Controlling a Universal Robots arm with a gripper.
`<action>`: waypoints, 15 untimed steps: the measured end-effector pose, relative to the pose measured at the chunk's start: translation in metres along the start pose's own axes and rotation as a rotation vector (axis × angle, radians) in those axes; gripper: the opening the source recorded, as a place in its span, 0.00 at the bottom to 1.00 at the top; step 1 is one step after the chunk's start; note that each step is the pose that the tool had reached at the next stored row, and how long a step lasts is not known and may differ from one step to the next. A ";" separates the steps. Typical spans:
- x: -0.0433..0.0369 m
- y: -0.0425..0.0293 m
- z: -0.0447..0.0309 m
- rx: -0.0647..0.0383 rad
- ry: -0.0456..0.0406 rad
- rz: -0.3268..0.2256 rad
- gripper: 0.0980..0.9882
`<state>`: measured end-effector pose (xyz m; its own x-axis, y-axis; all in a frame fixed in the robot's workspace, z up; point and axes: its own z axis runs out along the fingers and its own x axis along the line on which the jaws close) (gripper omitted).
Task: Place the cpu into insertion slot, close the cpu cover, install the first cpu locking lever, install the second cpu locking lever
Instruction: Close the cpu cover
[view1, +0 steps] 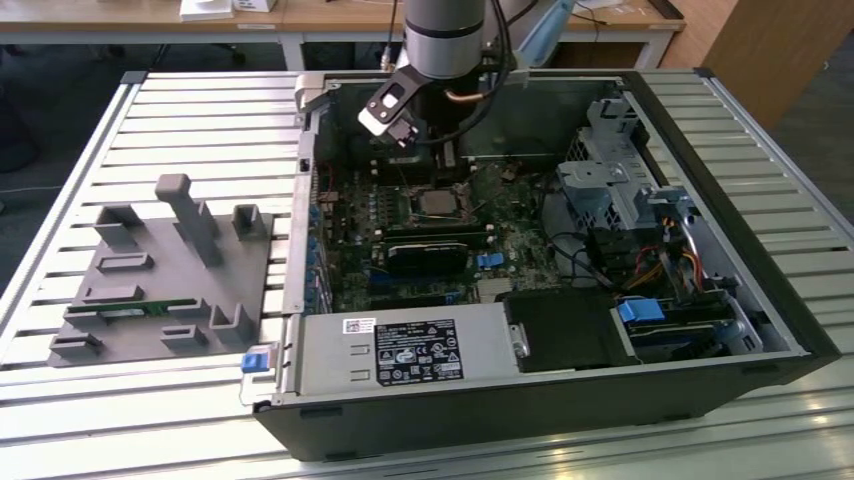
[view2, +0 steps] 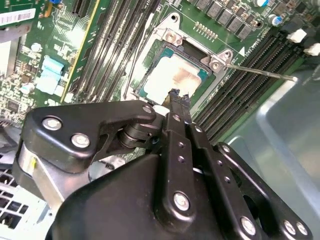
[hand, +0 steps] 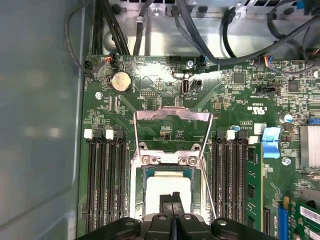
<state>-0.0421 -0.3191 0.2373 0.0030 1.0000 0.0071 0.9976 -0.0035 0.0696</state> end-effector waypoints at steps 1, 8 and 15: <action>0.0000 0.0002 -0.0028 0.000 -0.0002 0.000 0.01; -0.0031 0.0010 -0.0143 0.005 -0.0002 0.001 0.01; -0.0104 0.0031 -0.0139 0.011 -0.0004 0.006 0.01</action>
<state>-0.0400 -0.3296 0.2513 0.0094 0.9999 0.0071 0.9982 -0.0098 0.0590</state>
